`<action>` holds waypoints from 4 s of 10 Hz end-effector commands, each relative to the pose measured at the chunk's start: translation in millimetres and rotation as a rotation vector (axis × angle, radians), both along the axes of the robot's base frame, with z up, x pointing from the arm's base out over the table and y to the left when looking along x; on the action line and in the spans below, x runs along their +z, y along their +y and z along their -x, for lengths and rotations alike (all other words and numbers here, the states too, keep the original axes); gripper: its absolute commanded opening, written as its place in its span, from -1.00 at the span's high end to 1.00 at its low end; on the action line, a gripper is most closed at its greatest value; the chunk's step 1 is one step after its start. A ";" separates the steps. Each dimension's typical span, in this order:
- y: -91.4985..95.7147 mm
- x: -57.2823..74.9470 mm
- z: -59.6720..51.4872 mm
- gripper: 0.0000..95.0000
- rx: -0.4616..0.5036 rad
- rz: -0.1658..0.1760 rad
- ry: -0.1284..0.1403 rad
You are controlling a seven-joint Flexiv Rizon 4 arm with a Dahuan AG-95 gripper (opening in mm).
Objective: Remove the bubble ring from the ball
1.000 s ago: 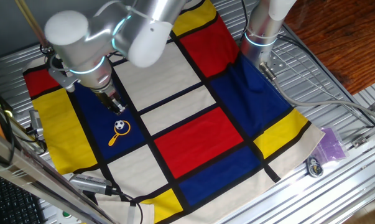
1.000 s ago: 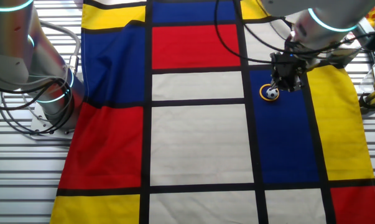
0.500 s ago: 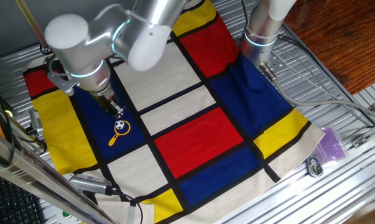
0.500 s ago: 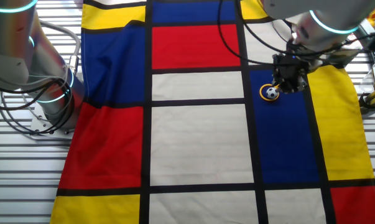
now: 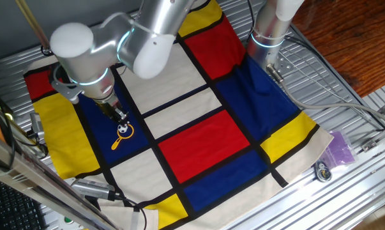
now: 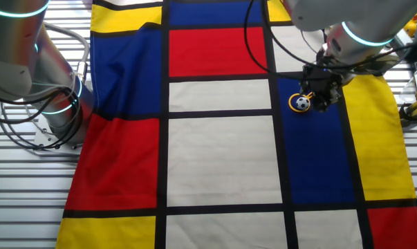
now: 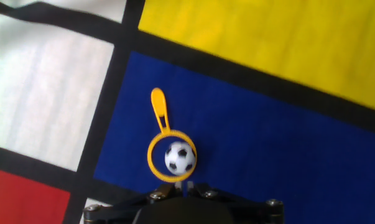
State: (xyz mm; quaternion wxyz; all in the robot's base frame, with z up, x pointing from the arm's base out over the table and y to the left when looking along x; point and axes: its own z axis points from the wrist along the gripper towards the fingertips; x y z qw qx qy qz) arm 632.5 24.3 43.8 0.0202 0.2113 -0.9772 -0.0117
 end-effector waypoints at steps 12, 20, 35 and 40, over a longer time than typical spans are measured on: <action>11.4 -13.3 3.5 1.00 -0.053 0.008 -0.001; 55.7 19.0 29.9 1.00 -0.207 -0.018 0.073; 50.6 18.4 29.9 1.00 -0.006 -0.036 0.076; 73.1 17.0 45.4 1.00 -0.137 -0.004 0.073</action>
